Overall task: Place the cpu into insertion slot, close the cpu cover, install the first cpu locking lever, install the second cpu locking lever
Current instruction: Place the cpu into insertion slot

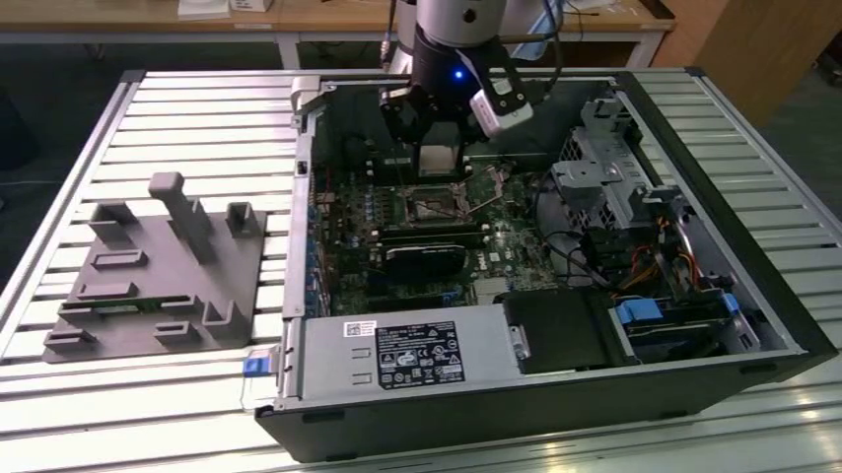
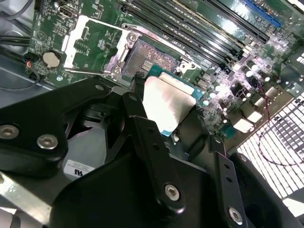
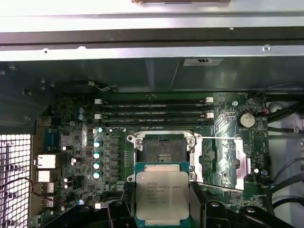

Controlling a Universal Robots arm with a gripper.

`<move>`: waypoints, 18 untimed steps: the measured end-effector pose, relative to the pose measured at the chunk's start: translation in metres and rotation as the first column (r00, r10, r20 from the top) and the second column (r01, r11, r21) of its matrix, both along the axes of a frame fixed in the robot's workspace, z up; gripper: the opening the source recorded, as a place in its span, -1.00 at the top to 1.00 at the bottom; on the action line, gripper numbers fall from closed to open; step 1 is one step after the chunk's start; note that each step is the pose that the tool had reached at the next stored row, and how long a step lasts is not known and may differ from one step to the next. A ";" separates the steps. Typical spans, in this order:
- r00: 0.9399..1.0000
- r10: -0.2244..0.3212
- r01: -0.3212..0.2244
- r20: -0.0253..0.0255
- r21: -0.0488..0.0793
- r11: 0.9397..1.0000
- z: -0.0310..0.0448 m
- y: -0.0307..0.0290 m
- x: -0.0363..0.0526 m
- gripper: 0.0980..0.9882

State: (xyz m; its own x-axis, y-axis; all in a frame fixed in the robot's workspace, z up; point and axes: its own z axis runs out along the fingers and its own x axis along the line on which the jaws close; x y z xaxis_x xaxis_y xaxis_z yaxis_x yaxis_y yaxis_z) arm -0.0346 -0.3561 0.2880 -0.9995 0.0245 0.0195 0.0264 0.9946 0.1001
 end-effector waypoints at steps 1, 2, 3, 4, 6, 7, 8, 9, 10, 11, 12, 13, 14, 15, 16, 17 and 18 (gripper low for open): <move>1.000 0.000 0.000 0.000 0.000 1.000 -0.0017 0.0000 0.0000 0.01; 1.000 0.000 0.000 0.000 0.000 1.000 -0.0032 0.0000 0.0000 0.01; 1.000 0.000 0.000 0.000 0.000 1.000 -0.0046 0.0000 0.0000 0.01; 1.000 0.000 0.000 0.000 0.000 1.000 -0.0061 0.0000 0.0000 0.01; 1.000 0.000 0.000 0.000 0.000 1.000 -0.0090 0.0000 0.0000 0.01; 1.000 0.000 0.000 0.000 0.000 1.000 -0.0106 0.0000 0.0000 0.01; 1.000 0.000 0.000 0.000 -0.001 1.000 -0.0122 0.0000 0.0000 0.01; 1.000 0.000 0.000 0.000 -0.001 1.000 -0.0141 0.0000 0.0000 0.01; 1.000 0.000 0.000 0.000 -0.001 1.000 -0.0159 0.0000 0.0000 0.01; 1.000 0.000 0.000 0.000 -0.001 1.000 -0.0177 0.0000 0.0000 0.01; 1.000 0.000 0.000 0.000 -0.001 1.000 -0.0195 0.0000 0.0000 0.01; 1.000 0.000 0.000 0.000 -0.001 1.000 -0.0213 0.0000 0.0000 0.01; 1.000 0.000 0.000 0.000 -0.002 1.000 -0.0230 0.0002 0.0002 0.01; 1.000 0.000 0.000 0.000 -0.002 1.000 -0.0246 0.0004 0.0007 0.01; 1.000 0.000 0.000 0.000 -0.003 1.000 -0.0262 0.0006 0.0015 0.01; 1.000 0.000 0.000 0.000 -0.004 1.000 -0.0277 0.0009 0.0024 0.01; 1.000 0.000 0.000 0.000 -0.005 1.000 -0.0290 0.0012 0.0034 0.01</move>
State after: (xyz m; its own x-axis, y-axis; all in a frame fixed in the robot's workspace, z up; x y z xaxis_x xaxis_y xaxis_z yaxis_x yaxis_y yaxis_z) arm -0.0313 -0.3549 0.2590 -0.9995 0.0247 0.0193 0.0264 0.9951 0.0950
